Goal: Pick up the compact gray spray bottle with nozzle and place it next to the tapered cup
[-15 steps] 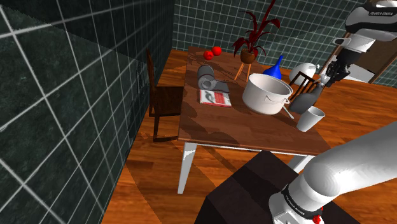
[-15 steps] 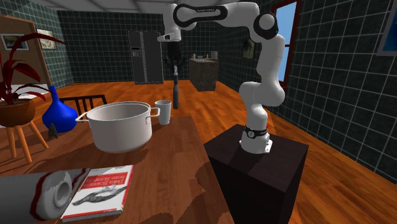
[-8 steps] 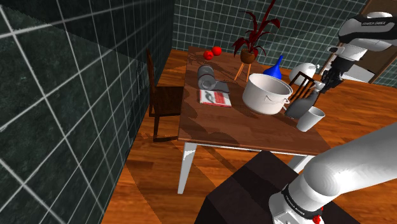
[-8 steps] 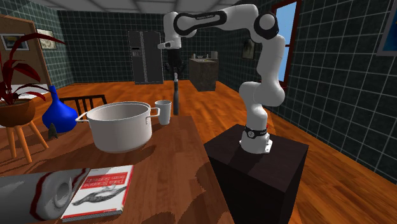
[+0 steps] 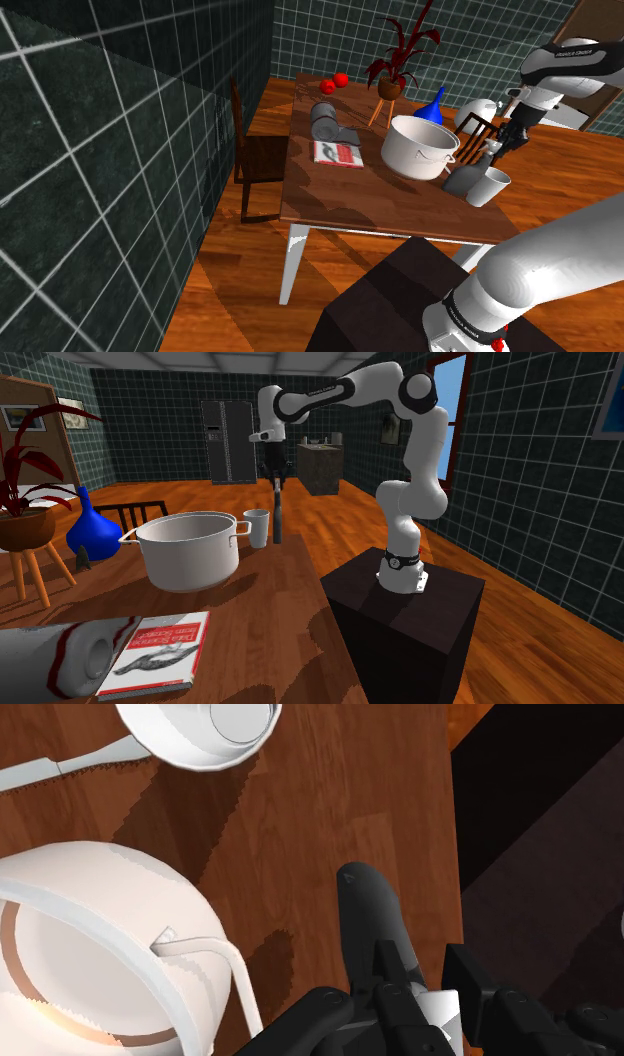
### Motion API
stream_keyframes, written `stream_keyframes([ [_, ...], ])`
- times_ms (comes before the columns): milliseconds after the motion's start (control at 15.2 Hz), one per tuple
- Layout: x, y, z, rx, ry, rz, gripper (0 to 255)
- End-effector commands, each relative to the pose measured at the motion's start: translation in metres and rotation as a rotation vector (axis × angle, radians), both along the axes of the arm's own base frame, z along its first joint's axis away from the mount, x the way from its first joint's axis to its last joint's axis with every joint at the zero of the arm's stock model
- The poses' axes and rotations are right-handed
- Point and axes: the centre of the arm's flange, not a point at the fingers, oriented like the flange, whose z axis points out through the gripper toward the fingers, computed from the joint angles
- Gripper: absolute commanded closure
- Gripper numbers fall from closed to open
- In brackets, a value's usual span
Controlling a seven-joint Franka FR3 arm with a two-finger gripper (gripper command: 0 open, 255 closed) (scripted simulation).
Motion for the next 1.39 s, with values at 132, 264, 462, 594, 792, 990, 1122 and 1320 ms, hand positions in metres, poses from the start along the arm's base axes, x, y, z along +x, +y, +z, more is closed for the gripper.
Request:
stream_keyframes([
  [132,-0.001,0.0,-0.02,-0.001,0.0,0.0,255],
  [264,-0.001,0.0,-0.03,-0.001,0.0,0.0,255],
  [462,-0.001,0.0,-0.046,-0.001,0.0,0.0,255],
  [594,-0.001,0.0,-0.057,-0.001,0.0,0.0,255],
  [792,-0.001,0.0,-0.073,-0.001,0.0,0.0,255],
  [990,-0.001,0.0,-0.082,-0.001,0.0,0.0,255],
  [1122,-0.001,0.0,-0.082,-0.001,0.0,0.0,255],
  [1320,-0.001,0.0,-0.082,-0.001,0.0,0.0,255],
])
